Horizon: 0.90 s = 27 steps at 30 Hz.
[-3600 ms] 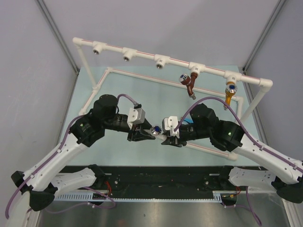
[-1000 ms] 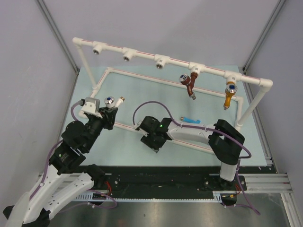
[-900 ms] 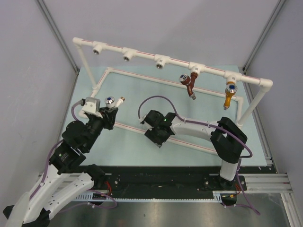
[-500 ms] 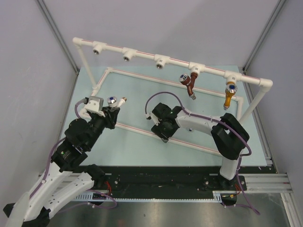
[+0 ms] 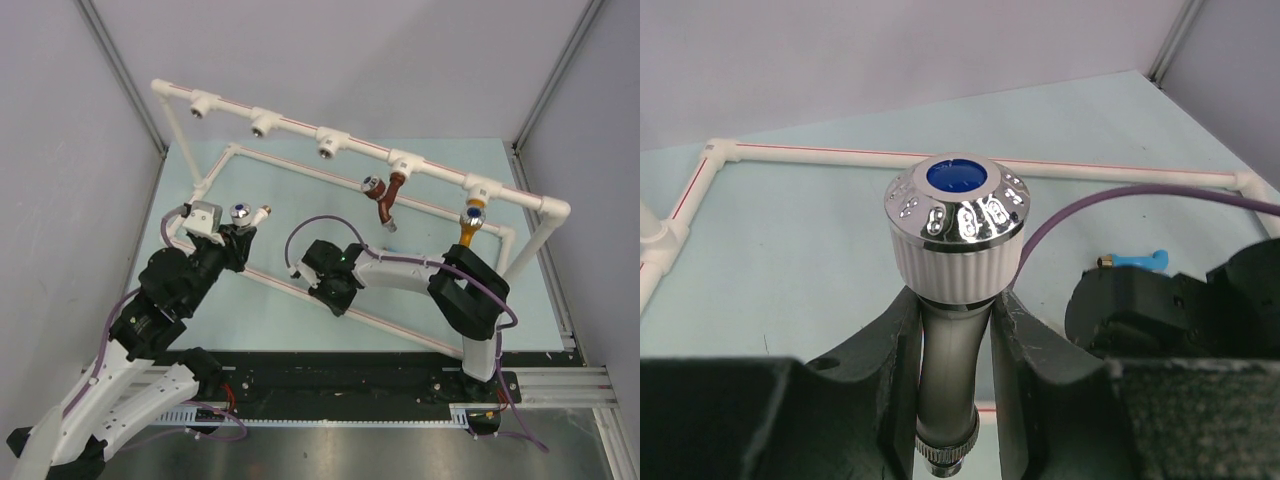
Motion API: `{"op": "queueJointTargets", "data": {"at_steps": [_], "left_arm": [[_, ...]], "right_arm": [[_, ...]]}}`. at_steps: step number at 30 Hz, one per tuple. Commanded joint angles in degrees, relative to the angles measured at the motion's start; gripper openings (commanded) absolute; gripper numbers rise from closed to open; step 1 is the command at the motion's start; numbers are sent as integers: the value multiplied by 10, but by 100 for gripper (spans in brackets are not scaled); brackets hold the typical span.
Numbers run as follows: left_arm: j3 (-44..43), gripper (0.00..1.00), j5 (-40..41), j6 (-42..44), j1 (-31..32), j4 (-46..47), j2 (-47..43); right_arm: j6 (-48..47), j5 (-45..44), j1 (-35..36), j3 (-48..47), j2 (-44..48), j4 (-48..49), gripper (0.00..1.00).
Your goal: Install the water faucets
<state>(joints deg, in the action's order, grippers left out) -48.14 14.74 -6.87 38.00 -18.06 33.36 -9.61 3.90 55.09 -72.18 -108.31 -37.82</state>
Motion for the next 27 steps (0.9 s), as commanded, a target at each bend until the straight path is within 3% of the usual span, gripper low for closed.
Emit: {"op": "queueJointTargets", "data": {"at_steps": [1,3,6,7,13,19,27], "left_arm": [[-25,0,1,7,-3,29,-1],[-24,0,3,2,-2,29,-1],[-23,0,8,-2,-2,28,-9],[-23,0,11,-3,-3,27,-12],[-17,0,56,-14,-3,35,-47],[-9,0,73,-23,-2,58,-66],[-18,0,51,-26,-2,72,-59]], "right_arm": [[144,36,58,-13,5,49,14],[158,28,76,-26,2,50,15],[151,5,91,-66,2,14,31],[146,-12,93,-84,6,4,43],[79,-15,109,-140,88,-53,67],[-15,22,146,-246,157,-147,72],[-51,48,143,-416,205,-238,79]]}}
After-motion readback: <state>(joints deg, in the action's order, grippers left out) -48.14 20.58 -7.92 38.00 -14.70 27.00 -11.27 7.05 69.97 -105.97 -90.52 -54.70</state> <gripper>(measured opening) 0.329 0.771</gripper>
